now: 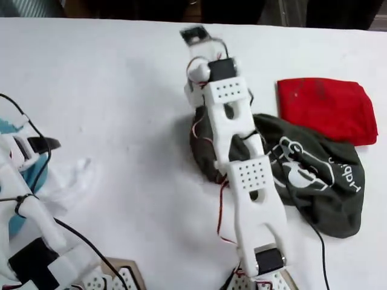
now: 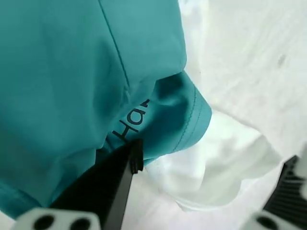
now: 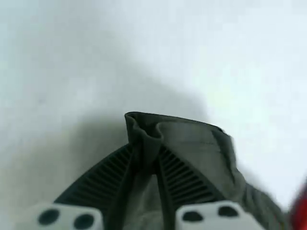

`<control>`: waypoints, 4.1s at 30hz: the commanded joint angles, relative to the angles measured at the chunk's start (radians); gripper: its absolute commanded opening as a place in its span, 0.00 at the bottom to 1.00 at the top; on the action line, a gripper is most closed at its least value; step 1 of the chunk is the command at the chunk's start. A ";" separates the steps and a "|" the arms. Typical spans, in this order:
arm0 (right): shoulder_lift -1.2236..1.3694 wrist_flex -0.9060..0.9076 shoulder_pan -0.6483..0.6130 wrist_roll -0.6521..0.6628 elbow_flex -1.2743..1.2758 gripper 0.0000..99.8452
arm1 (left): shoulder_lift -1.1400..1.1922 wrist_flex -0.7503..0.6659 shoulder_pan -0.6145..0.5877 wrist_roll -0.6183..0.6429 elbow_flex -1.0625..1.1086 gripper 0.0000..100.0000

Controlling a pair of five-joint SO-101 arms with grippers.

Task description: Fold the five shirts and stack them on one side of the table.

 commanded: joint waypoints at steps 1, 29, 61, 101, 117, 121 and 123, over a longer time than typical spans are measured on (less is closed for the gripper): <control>-0.205 0.024 0.018 0.066 -0.068 0.02 | -0.048 -0.014 -0.002 -0.009 -0.005 0.44; -0.951 0.022 -0.182 0.075 -0.066 0.02 | -0.048 0.015 0.170 -0.008 -0.005 0.44; -0.960 0.022 0.306 0.074 0.041 0.02 | 0.215 -0.336 1.008 0.129 -0.018 0.44; -1.307 0.022 0.395 0.075 0.976 0.21 | 0.215 0.272 0.376 -0.002 -0.291 0.44; -1.363 -0.486 -0.028 0.075 1.993 0.19 | 0.215 0.272 0.341 -0.002 -0.289 0.44; -1.363 -0.530 -0.013 0.077 2.056 0.19 | 0.215 0.272 0.341 -0.002 -0.289 0.44; -1.359 -0.552 -0.008 0.100 2.090 0.19 | 0.215 0.273 0.341 -0.002 -0.289 0.44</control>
